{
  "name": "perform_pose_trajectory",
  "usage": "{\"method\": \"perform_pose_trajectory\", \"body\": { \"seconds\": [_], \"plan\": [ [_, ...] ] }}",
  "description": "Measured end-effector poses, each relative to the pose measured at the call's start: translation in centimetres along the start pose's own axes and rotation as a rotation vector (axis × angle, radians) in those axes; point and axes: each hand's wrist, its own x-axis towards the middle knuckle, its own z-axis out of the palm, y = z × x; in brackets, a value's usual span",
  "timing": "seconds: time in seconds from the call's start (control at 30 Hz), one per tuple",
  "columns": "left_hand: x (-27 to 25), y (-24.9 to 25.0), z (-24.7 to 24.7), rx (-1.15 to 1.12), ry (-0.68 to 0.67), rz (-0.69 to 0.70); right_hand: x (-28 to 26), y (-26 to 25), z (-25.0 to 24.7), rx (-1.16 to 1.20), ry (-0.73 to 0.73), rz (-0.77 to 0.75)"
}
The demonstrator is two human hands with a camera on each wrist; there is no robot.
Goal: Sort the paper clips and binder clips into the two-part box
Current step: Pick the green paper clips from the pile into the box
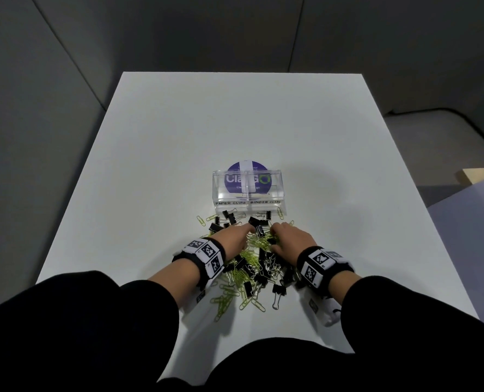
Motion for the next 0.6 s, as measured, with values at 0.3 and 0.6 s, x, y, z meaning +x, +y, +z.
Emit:
{"method": "perform_pose_trajectory", "body": {
  "seconds": [0.3,0.6],
  "plan": [
    [-0.4,0.0,0.0,-0.044,0.116,0.012,0.6,-1.1,0.1,-0.118,0.037,-0.093],
    [-1.2,-2.5,0.6,-0.189,0.124,-0.018,0.7,-0.7,-0.2,-0.107,-0.038,-0.111]
  ]
}}
